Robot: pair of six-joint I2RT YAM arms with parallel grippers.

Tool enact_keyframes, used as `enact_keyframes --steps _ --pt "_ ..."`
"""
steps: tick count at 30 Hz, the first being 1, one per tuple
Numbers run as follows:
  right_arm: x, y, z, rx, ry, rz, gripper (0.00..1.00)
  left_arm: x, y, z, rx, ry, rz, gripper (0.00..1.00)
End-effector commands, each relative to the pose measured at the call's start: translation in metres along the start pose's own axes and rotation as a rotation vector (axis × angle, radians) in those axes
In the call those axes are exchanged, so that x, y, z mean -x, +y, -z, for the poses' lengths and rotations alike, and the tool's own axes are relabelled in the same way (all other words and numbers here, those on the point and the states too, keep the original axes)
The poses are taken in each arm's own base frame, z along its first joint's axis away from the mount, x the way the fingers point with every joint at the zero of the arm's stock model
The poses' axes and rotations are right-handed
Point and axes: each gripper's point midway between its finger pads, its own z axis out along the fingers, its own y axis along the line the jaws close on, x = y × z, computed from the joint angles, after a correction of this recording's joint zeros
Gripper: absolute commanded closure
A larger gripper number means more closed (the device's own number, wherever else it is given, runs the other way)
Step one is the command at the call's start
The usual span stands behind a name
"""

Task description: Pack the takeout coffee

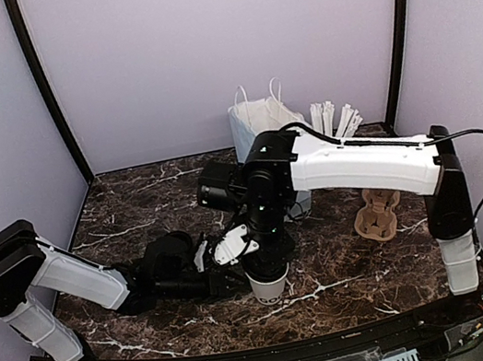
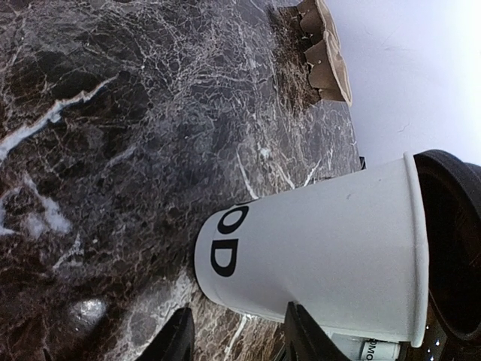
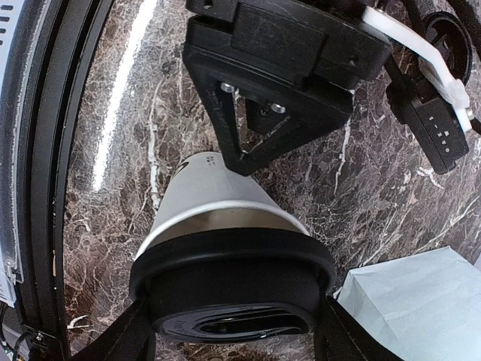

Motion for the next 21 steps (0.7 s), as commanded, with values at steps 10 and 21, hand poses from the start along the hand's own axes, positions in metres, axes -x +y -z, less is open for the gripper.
enact_keyframes --steps 10,21 --pt "0.003 0.002 0.014 -0.077 0.082 0.063 0.32 0.001 -0.006 0.006 -0.018 -0.019 -0.021 0.58" --pt "-0.006 0.01 0.007 -0.094 0.157 0.101 0.33 -0.001 -0.003 0.01 -0.003 -0.024 -0.028 0.58"
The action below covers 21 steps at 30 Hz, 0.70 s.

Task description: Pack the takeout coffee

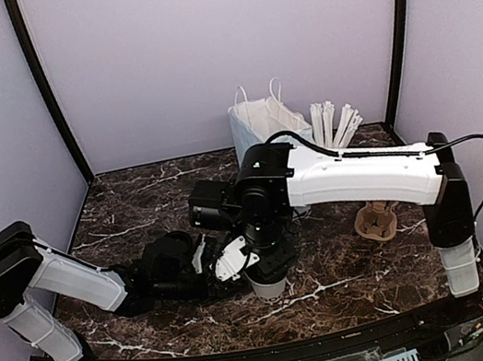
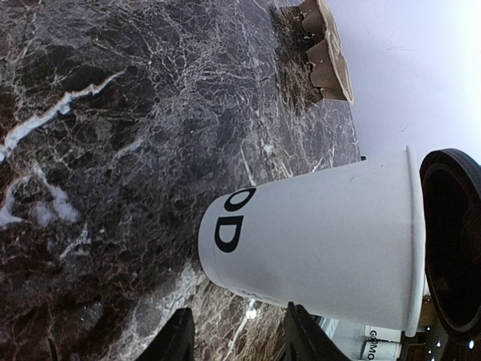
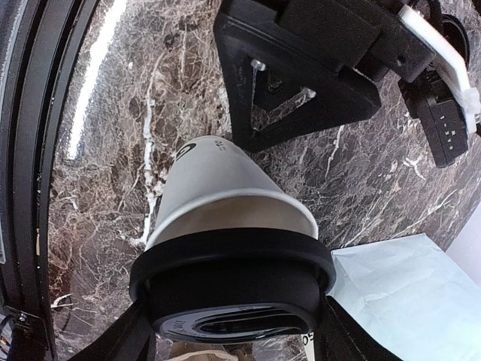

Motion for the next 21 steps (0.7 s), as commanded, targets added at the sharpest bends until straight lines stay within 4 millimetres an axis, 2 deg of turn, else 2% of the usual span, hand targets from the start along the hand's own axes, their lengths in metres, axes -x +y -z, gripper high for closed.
enact_keyframes --steps 1,17,21 --pt "-0.007 0.002 0.001 -0.012 0.036 0.016 0.33 0.001 -0.003 0.007 -0.004 -0.02 -0.026 0.58" --pt "0.002 -0.004 -0.008 -0.01 0.038 0.017 0.32 0.0 -0.001 0.003 0.0 -0.007 -0.03 0.58" --pt "0.004 -0.006 -0.009 -0.012 0.038 0.018 0.25 -0.002 -0.001 0.003 0.0 -0.003 -0.031 0.58"
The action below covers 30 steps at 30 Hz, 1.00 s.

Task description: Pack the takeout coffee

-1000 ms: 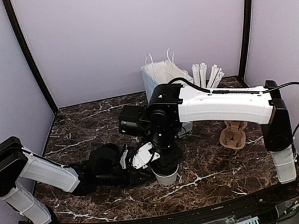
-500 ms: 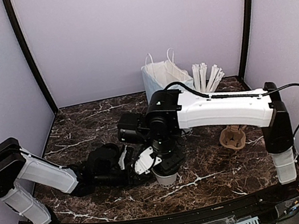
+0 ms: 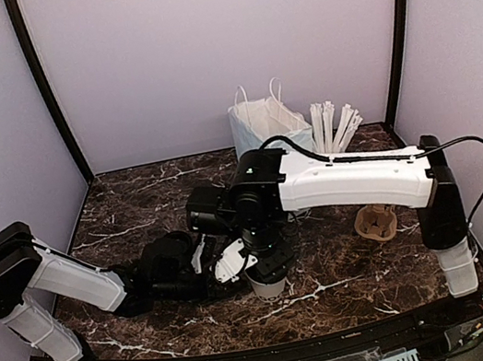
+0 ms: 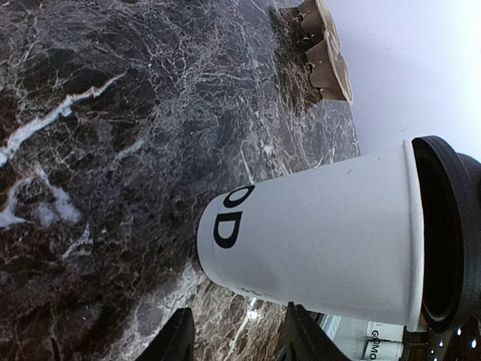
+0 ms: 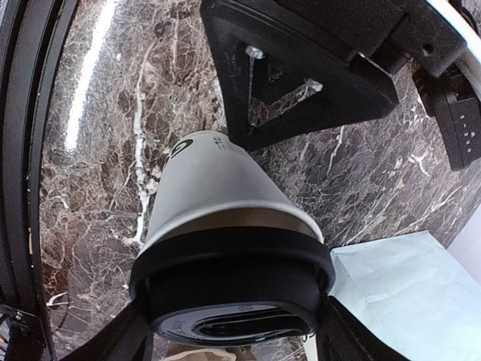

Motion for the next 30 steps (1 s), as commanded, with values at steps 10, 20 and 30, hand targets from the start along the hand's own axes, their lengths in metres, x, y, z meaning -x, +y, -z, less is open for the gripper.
enact_keyframes --steps 10,20,30 --pt "0.006 -0.014 0.018 -0.063 -0.028 -0.006 0.05 -0.003 0.001 0.003 0.005 0.002 -0.02 0.58" --pt "-0.028 -0.007 0.068 -0.099 -0.13 -0.076 0.05 0.016 -0.007 0.031 0.159 -0.016 -0.126 0.56" --pt "-0.126 -0.039 0.121 -0.01 -0.492 -0.442 0.16 0.056 -0.061 0.078 0.05 -0.125 -0.148 0.53"
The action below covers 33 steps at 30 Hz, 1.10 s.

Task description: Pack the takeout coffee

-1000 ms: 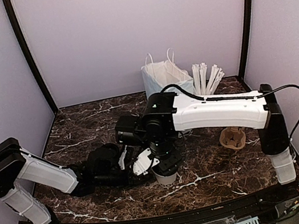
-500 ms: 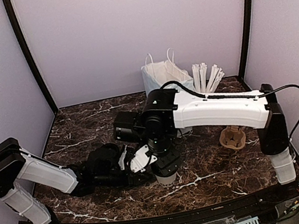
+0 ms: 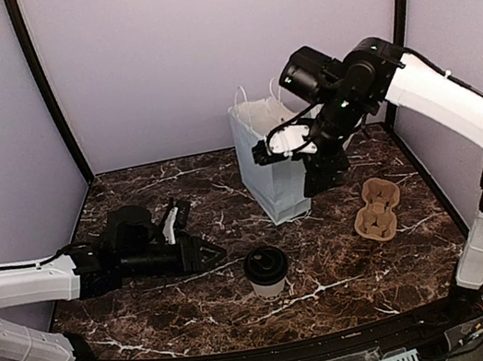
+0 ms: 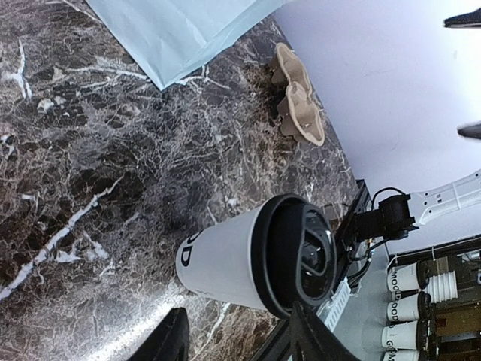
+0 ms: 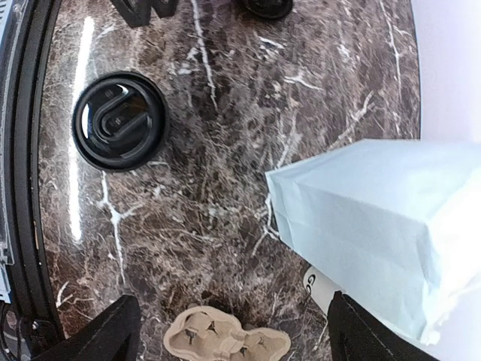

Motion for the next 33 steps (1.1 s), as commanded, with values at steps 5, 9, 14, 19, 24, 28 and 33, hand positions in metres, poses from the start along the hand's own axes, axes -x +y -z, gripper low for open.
enact_keyframes --steps 5,9,14,19,24,28,33 --pt "-0.045 0.009 0.021 0.213 -0.2 -0.236 0.22 0.018 -0.027 0.014 -0.106 0.015 0.031 0.53" --pt "-0.057 0.008 0.032 0.285 -0.32 -0.353 0.23 0.018 -0.033 0.005 -0.148 0.042 0.035 0.56" --pt "-0.066 -0.009 0.015 0.302 -0.662 -0.679 0.27 0.016 -0.033 -0.007 -0.165 0.073 0.058 0.58" --pt "-0.065 -0.008 -0.016 0.282 -0.81 -0.894 0.32 0.017 -0.036 -0.015 -0.181 0.097 0.072 0.6" --pt "-0.073 -0.007 -0.048 0.349 -0.739 -1.04 0.44 0.014 -0.029 -0.024 -0.168 0.111 0.079 0.61" --pt "-0.062 0.009 -0.067 0.412 -0.724 -1.055 0.47 0.012 -0.029 -0.031 -0.185 0.127 0.1 0.62" --pt "-0.045 0.023 -0.085 0.5 -0.683 -1.065 0.51 0.01 -0.026 -0.032 -0.183 0.123 0.119 0.64"
